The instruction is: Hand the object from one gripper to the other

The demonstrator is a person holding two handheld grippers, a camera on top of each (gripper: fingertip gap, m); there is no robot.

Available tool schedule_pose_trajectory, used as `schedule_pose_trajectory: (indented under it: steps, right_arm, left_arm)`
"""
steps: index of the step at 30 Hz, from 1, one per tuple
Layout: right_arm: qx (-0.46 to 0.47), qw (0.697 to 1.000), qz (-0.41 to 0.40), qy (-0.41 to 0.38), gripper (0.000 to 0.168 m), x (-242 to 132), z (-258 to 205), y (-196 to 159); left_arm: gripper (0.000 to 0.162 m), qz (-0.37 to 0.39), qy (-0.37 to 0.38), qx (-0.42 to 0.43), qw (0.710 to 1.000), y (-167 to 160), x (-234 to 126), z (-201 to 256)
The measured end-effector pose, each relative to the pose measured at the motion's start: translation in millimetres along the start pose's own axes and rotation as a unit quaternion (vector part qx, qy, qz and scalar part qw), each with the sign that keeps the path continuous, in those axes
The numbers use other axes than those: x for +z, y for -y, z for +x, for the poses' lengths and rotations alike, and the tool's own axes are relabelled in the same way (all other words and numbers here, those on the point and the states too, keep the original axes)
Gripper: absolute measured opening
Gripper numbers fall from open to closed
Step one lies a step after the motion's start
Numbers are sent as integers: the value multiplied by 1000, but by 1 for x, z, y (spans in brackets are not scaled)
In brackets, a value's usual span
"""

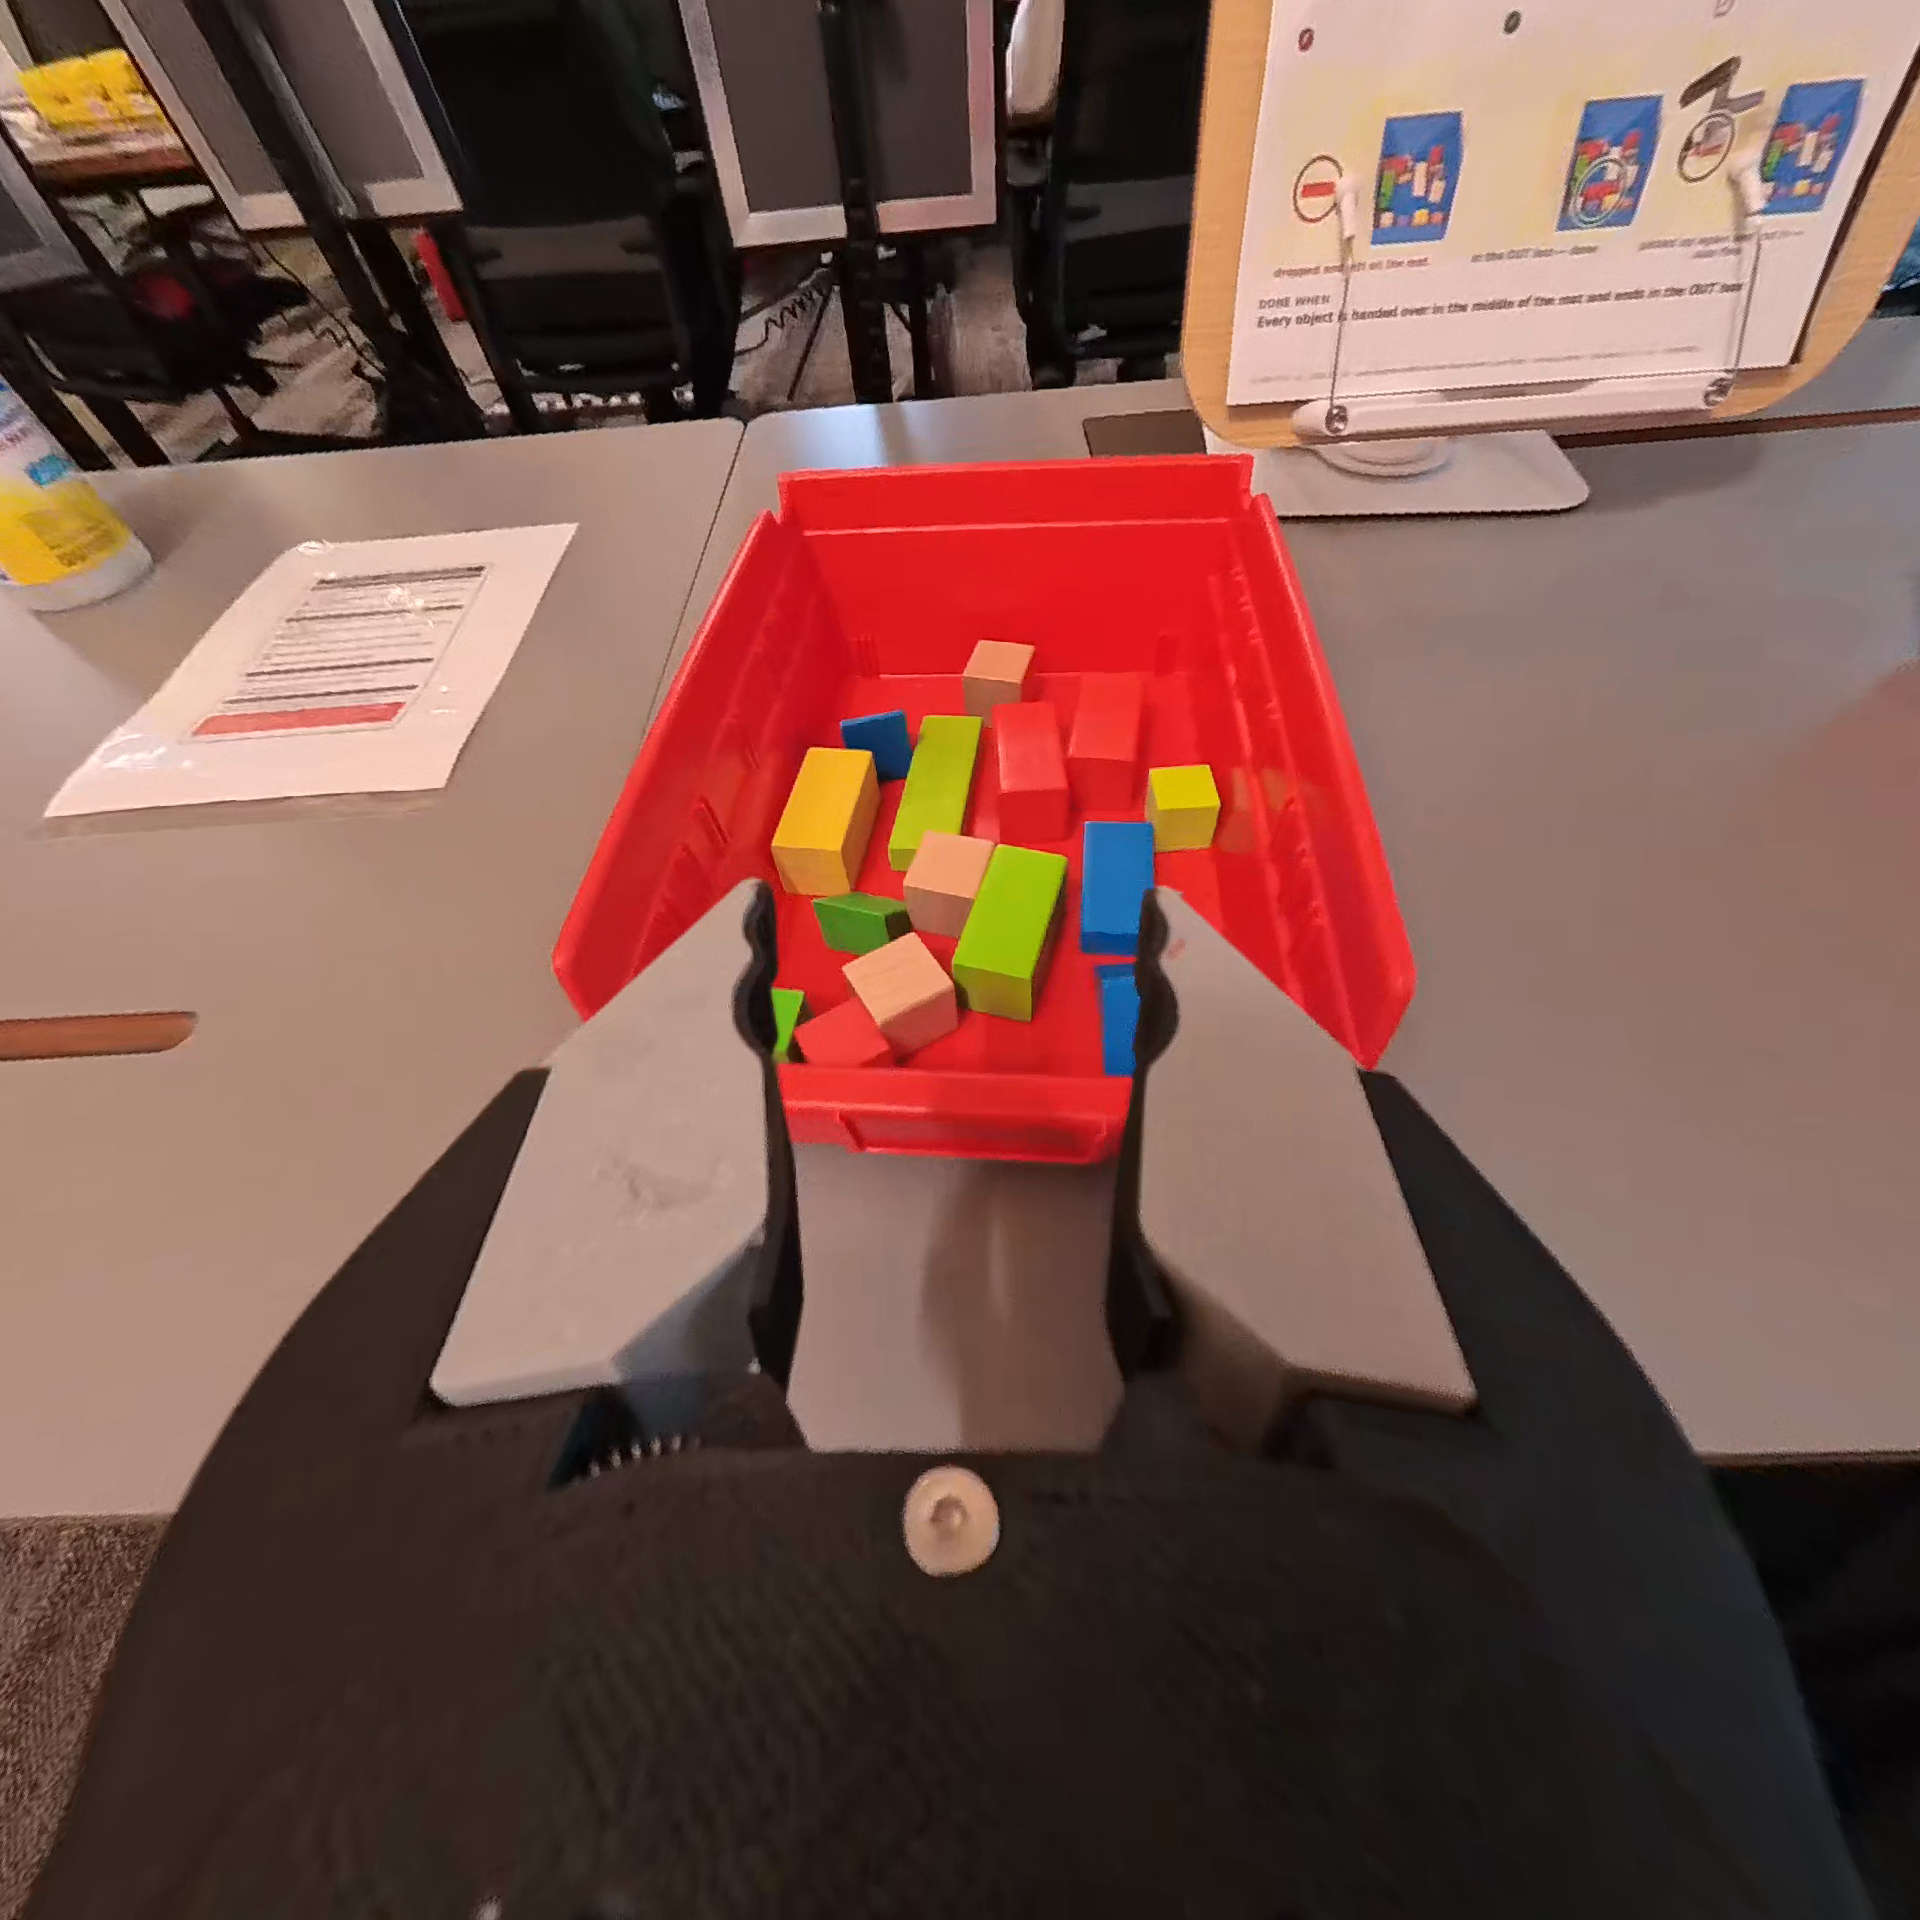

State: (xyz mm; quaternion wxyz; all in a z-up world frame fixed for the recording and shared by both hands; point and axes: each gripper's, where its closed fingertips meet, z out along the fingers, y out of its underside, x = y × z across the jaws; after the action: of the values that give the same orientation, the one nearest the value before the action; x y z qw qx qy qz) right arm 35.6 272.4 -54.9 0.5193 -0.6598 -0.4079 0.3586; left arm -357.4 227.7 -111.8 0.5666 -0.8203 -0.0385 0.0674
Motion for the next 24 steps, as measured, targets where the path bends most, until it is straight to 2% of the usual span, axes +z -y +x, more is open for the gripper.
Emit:
schedule_pose_trajectory:
  steps: [3, 6, 12, 16, 24]
  right_arm:
    - [-12, 1000, -12, -2, 60, 4, -2, -4]
    - [-27, 999, -22, -19, 60, 0, 0, -8]
    - [-35, 998, -24, -56, 59, -21, 7, -11]
    - [-35, 996, -13, -84, 56, -39, 14, -7]
    - [-5, 996, 42, -83, 48, -59, 22, 10]
  left_arm:
    - [70, -26, -14, -4, 1000, -11, 4, 1]
    - [66, -42, -18, 7, 999, -16, 13, 2]
    - [60, -76, -48, 28, 996, -29, 47, 15]
    - [60, -83, -83, 10, 993, -29, 65, 33]
    - [55, -104, -68, 64, 990, -39, 73, 46]
